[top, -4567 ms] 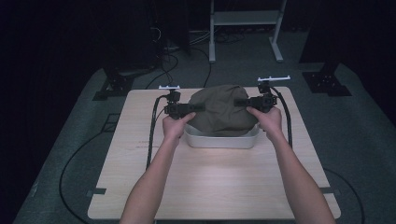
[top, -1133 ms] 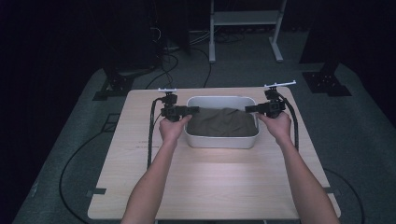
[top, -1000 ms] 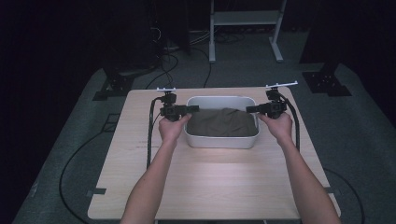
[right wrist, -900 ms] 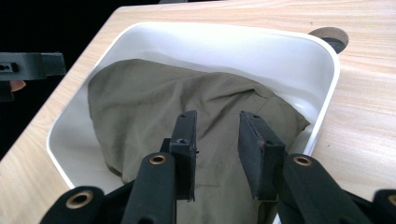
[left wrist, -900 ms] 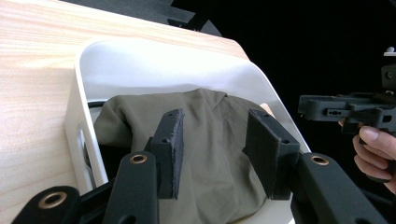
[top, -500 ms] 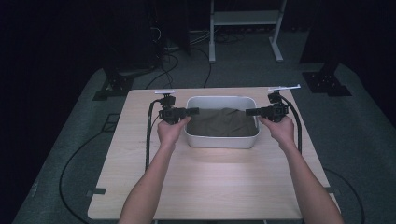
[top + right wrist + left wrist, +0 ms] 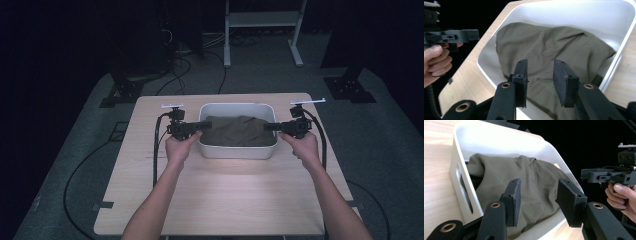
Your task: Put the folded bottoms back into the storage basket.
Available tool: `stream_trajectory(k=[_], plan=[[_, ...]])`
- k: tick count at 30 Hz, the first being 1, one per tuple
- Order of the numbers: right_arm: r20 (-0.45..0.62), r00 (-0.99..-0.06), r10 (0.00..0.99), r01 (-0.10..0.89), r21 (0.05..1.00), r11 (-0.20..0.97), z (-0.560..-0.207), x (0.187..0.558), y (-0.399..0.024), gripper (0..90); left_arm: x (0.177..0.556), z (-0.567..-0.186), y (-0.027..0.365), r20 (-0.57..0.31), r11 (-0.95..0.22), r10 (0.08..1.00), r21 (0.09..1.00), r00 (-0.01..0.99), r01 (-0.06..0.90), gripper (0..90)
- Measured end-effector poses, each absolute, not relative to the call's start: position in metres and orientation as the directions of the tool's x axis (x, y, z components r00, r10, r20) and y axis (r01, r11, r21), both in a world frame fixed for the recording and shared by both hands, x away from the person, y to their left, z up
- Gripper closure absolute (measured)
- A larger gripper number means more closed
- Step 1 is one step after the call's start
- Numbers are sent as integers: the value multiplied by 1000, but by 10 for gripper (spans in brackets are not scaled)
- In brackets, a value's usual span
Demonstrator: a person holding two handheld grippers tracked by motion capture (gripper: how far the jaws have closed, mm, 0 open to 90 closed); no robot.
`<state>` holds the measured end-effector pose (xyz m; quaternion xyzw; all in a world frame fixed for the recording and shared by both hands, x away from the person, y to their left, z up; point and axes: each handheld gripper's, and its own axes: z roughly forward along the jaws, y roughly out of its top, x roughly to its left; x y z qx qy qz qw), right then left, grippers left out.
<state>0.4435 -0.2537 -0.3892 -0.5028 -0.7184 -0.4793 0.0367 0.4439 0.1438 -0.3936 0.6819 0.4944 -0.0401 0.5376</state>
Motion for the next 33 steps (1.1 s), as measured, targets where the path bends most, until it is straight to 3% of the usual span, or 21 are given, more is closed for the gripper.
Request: stream_trajectory(k=[12,33], plan=[[550,-496,671,762,646,34,-395,426,-262,508,430,-394,153,-576,60,631,704,520,708,481],[568,-521,638,762,646,47,-399,404,-269,427,405,-394,158,-570,34,603,718,559,695,373]])
